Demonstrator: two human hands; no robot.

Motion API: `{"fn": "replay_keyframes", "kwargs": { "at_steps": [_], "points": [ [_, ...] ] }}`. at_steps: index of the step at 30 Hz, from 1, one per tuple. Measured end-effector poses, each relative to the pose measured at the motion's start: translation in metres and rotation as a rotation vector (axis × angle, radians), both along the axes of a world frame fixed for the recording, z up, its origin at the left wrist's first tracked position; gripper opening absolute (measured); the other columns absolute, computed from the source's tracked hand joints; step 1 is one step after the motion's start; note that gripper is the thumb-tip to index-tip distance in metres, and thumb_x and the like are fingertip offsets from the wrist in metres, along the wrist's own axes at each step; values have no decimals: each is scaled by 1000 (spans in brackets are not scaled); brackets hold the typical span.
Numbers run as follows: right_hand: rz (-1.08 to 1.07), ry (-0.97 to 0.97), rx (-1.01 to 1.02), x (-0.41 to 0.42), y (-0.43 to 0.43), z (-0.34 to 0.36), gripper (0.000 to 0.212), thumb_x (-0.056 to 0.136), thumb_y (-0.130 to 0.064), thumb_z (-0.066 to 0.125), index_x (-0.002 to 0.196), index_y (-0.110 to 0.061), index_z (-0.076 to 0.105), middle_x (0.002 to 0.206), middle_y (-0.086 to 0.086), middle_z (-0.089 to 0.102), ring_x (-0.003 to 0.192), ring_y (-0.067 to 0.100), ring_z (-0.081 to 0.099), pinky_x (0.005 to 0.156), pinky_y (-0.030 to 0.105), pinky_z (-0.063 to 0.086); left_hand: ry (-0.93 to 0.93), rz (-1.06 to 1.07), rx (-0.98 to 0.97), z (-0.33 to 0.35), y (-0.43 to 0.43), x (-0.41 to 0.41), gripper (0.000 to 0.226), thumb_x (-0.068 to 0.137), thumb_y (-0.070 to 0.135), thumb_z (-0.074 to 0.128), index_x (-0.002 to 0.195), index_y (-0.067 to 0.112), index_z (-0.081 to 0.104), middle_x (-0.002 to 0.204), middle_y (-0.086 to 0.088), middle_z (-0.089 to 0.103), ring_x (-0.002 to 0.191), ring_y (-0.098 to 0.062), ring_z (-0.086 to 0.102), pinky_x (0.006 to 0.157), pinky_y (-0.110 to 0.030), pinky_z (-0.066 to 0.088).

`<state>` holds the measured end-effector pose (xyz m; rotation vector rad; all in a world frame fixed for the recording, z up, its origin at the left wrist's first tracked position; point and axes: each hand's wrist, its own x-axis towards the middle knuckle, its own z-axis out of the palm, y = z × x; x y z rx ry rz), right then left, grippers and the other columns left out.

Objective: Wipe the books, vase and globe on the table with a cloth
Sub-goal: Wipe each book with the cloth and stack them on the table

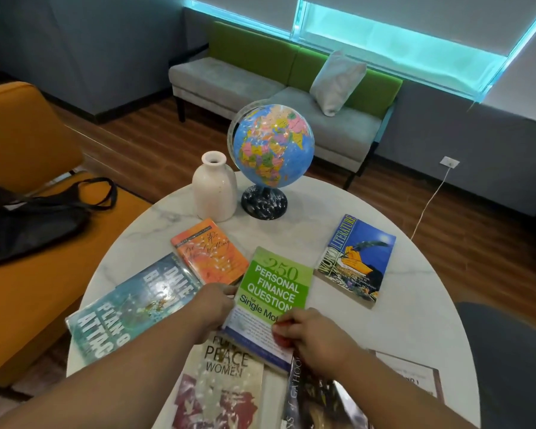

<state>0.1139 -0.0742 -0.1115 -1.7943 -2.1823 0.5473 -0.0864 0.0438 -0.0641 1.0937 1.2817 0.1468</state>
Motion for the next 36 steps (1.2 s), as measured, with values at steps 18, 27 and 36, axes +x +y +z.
{"fn": "replay_keyframes", "kwargs": {
  "at_steps": [18,27,36],
  "points": [
    [-473,98,-77,17,27,11,32,93,-19,58,124,-26,64,126,-7,54,112,16,54,101,24,41,-117,-11,-109,11,-4,2,44,88,-13,50,122,15,55,105,-19,70,91,-36,70,72,-43,59],
    [-350,354,322,-27,42,67,46,84,-13,45,123,-26,66,132,-9,51,123,10,46,112,23,33,-71,-105,386,43,-27,10,29,81,5,60,102,22,69,96,-9,72,90,-30,67,82,-47,55],
    [-172,-11,279,-34,44,98,42,83,-6,49,116,-24,67,130,-4,54,107,26,49,92,34,46,134,-154,699,63,-31,20,33,94,10,53,124,22,60,100,7,64,85,-8,57,67,-11,43]
  ]
}}
